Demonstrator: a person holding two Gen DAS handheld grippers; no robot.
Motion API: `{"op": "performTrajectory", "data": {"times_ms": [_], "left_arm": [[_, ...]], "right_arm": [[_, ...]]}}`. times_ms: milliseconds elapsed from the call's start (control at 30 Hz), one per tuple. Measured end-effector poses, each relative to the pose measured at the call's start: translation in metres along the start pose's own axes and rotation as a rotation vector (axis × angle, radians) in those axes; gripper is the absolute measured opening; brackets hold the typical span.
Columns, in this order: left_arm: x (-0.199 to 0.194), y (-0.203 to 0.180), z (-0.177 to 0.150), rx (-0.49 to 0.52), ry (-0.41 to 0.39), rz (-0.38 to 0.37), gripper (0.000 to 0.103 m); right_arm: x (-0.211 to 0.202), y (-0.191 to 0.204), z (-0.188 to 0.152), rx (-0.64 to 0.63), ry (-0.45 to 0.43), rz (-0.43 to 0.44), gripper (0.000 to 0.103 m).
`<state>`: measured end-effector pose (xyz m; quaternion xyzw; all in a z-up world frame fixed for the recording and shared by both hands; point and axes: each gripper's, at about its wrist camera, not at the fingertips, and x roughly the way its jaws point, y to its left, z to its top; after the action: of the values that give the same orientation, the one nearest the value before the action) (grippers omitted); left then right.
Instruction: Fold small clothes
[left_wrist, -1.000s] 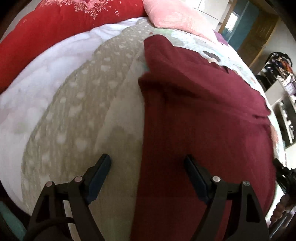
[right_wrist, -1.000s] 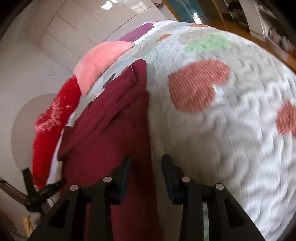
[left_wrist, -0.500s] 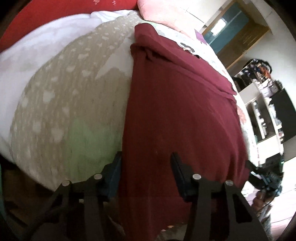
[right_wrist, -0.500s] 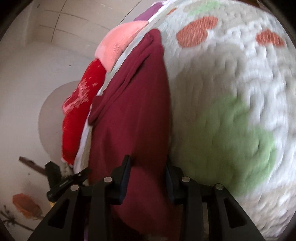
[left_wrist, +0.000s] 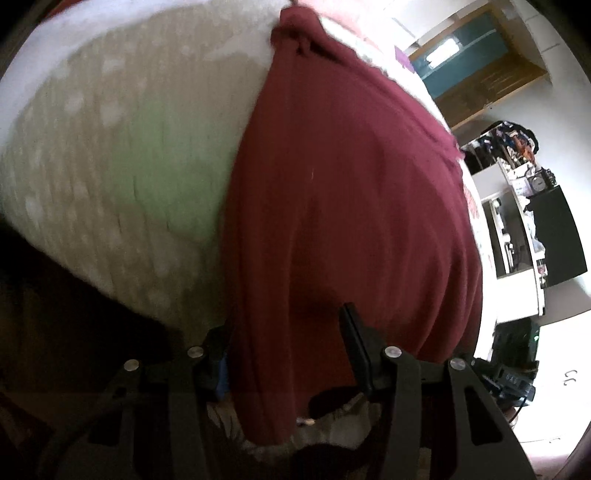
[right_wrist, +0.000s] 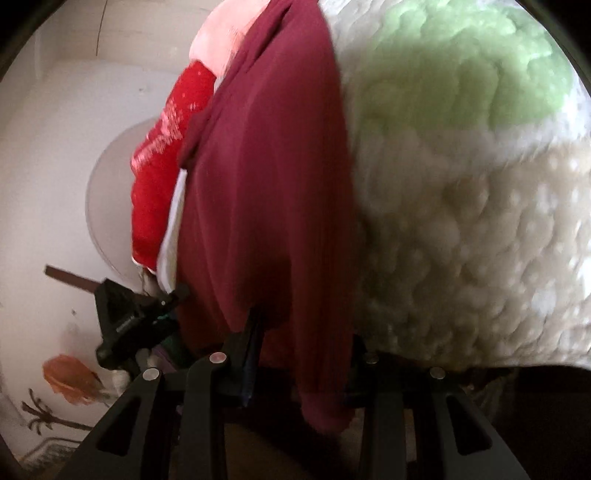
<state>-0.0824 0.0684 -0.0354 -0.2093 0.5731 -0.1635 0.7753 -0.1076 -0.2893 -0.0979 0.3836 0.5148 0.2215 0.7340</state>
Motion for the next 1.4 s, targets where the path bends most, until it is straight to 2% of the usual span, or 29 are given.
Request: {"op": "performTrajectory", "data": {"times_ms": [67, 100, 133, 300, 400, 467, 567, 667, 900, 1200, 1333, 1400], "left_arm": [[0.004, 0.003, -0.007, -0.014, 0.017, 0.03, 0.03], [0.005, 0.004, -0.01, -0.022, 0.024, 0.044, 0.01], [0.003, 0.004, -0.011, -0.032, 0.024, 0.037, 0.009], [-0.041, -0.014, -0.003, -0.004, -0.089, -0.022, 0.008], [-0.056, -0.028, 0.014, 0.007, -0.126, -0.067, 0.008], [-0.062, -0.037, 0.033, 0.017, -0.15, -0.09, 0.008], [-0.064, -0.049, 0.068, 0.002, -0.167, -0.116, 0.008], [-0.064, -0.056, 0.1, 0.003, -0.183, -0.107, 0.008], [-0.035, -0.053, 0.185, -0.059, -0.143, -0.081, 0.008], [0.02, -0.048, 0.272, -0.125, -0.094, 0.012, 0.008], [0.037, -0.04, 0.301, -0.191, -0.079, -0.033, 0.008], [0.04, -0.033, 0.312, -0.239, -0.081, -0.095, 0.009]], "right_arm": [[-0.002, 0.008, -0.002, -0.035, -0.012, -0.03, 0.016], [-0.005, 0.011, -0.003, -0.053, -0.024, -0.048, 0.01], [-0.009, 0.017, -0.004, -0.082, -0.04, -0.068, 0.008], [-0.031, 0.047, -0.001, -0.215, -0.094, -0.094, 0.007], [-0.044, 0.06, 0.013, -0.232, -0.139, -0.06, 0.007], [-0.052, 0.071, 0.032, -0.232, -0.179, -0.007, 0.007], [-0.054, 0.086, 0.062, -0.234, -0.223, 0.025, 0.007], [-0.052, 0.102, 0.095, -0.257, -0.261, 0.011, 0.007], [-0.031, 0.119, 0.178, -0.224, -0.306, -0.028, 0.007], [-0.001, 0.096, 0.274, -0.122, -0.337, -0.146, 0.007], [0.013, 0.081, 0.308, -0.078, -0.334, -0.151, 0.008], [0.017, 0.073, 0.321, -0.031, -0.335, -0.129, 0.011]]}}
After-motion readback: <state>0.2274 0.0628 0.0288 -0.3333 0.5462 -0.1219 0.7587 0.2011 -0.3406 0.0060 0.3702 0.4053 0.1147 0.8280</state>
